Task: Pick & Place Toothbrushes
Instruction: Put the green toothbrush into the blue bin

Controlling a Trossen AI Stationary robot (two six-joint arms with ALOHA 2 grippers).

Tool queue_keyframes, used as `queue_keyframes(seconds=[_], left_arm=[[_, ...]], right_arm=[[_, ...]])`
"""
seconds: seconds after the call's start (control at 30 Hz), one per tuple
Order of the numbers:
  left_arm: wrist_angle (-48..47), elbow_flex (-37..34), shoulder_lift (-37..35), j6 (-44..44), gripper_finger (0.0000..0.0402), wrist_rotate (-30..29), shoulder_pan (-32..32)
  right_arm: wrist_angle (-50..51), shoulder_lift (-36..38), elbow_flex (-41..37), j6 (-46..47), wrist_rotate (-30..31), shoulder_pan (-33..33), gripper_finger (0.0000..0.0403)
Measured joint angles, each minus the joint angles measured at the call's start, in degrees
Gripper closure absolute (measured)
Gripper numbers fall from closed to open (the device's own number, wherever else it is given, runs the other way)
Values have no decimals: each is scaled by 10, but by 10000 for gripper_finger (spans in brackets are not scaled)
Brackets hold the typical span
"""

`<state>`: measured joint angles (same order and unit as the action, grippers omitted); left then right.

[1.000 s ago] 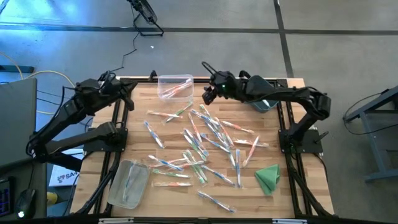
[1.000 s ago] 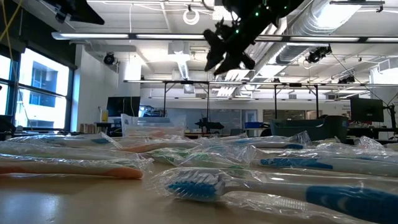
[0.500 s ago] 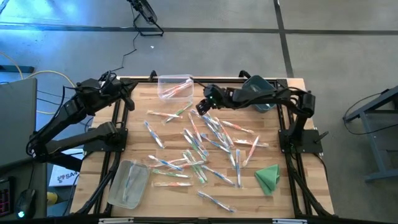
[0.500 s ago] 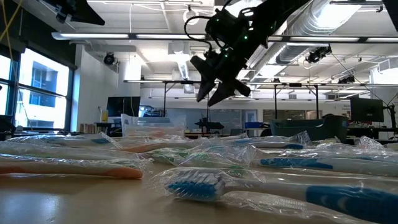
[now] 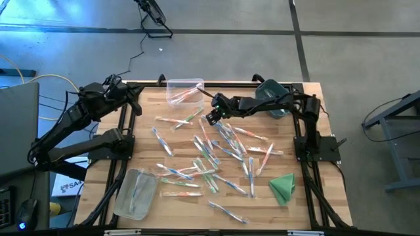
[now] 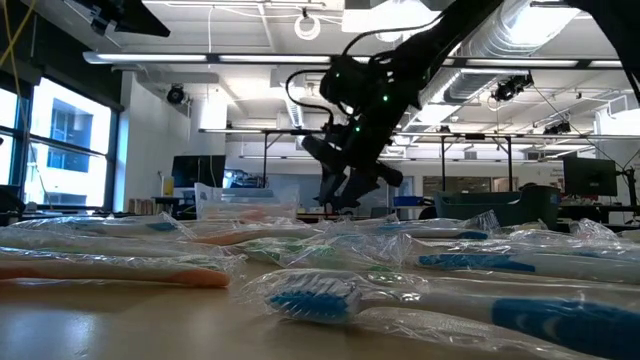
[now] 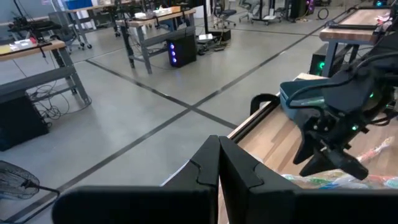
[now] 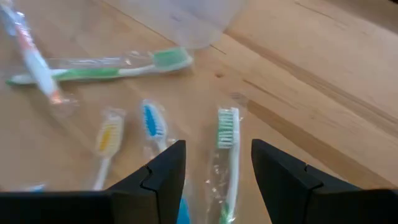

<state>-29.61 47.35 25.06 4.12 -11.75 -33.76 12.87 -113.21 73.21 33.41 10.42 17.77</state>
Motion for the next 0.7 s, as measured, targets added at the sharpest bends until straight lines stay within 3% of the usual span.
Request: queue_keyframes(seconds=[0.4,0.7], left_arm=[[-1,0,1,-1,401,0,0],[-1,0,1,-9,401,0,0]], right_arm=[[-40,-42,0,-2,36,0,228],[-50,-68,1,-2,29,7,233]])
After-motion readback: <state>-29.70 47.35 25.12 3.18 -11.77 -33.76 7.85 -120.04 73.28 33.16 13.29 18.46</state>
